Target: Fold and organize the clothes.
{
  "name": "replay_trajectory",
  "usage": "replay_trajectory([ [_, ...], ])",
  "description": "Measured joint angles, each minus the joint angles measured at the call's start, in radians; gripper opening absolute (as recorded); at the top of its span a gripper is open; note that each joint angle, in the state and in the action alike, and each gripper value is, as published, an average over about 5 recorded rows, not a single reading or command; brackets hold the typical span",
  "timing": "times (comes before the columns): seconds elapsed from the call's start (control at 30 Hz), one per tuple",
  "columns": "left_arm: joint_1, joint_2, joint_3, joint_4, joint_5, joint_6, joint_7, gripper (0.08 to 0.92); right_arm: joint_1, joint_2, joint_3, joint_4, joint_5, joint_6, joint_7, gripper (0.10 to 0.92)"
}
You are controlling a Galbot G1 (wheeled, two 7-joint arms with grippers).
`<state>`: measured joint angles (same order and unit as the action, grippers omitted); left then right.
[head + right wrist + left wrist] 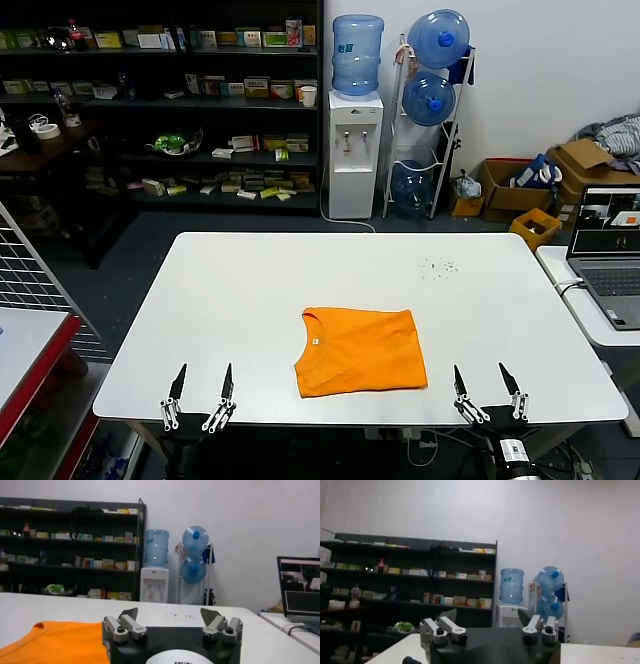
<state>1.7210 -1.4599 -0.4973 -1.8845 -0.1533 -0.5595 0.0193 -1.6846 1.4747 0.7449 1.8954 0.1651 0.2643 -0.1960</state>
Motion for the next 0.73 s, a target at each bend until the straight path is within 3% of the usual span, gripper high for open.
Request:
replay_trajectory([
  [0.73,-0.001,-0.005,0.003,-0.002,0.011,0.002,0.007,0.823,0.003,0.007,-0.003,-0.008,-0.017,0.003,-0.016,0.823],
])
